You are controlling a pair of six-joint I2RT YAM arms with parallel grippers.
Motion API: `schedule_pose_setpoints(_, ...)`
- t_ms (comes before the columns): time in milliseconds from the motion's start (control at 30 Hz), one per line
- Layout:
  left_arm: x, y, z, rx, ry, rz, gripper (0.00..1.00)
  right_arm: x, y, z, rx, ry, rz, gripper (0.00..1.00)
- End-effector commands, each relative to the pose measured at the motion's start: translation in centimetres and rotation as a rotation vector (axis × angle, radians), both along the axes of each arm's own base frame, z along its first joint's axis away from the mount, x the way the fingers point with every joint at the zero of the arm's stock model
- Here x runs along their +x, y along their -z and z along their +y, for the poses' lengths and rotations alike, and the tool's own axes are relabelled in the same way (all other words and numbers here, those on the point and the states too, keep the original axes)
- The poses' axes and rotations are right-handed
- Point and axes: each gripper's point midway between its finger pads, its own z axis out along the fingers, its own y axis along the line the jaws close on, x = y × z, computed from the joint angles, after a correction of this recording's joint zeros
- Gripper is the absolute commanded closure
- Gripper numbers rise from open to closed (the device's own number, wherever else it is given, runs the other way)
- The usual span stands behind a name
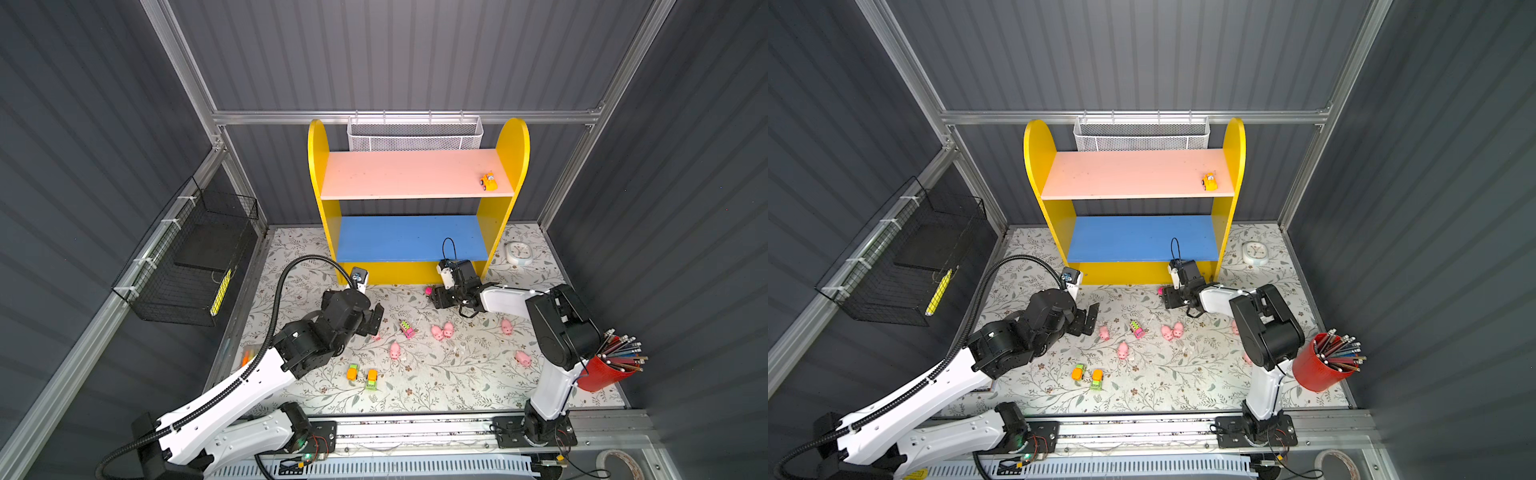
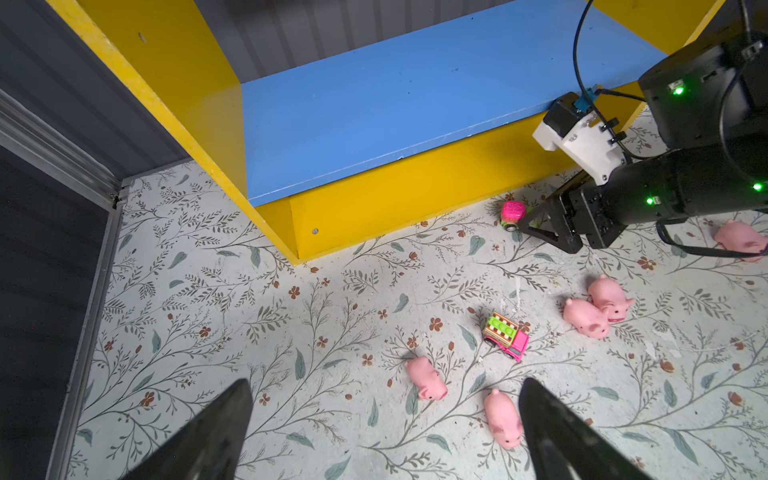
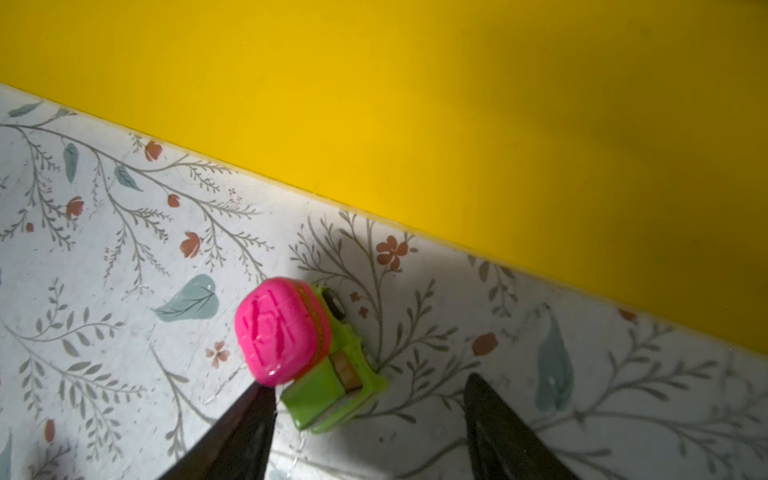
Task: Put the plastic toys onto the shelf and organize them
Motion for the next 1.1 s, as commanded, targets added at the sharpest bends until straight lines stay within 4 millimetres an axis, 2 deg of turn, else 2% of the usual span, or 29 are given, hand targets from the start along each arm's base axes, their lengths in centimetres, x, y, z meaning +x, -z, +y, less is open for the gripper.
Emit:
schedule_pose_setpoints(0,-0.2,-1.8,-0.4,-0.056,0.013,-0.020,0.00,1.2,-2.7,0.6,0.060,0.000,-0.099,0.29)
schedule_pose_setpoints(200,-0.6,-2.1,0.0,-0.077,0.008,-0.024,0.00,1.2,-3.4,1.5,0.098,-0.049,-0.129,0.29)
schedule_pose_setpoints(800,-1.2,-2.7,0.7,-0.107,0.012,-0.036,0.00,-0.2,-1.8,4.5,0.135,-0.117,-0.078,0.29)
schedule_pose_setpoints(1067,-1.4,-2.7,1.0,-0.112,0.010,-0.036,0.00,-1.6,-1.0,4.7,0.131,-0.109,-0.052,0.30)
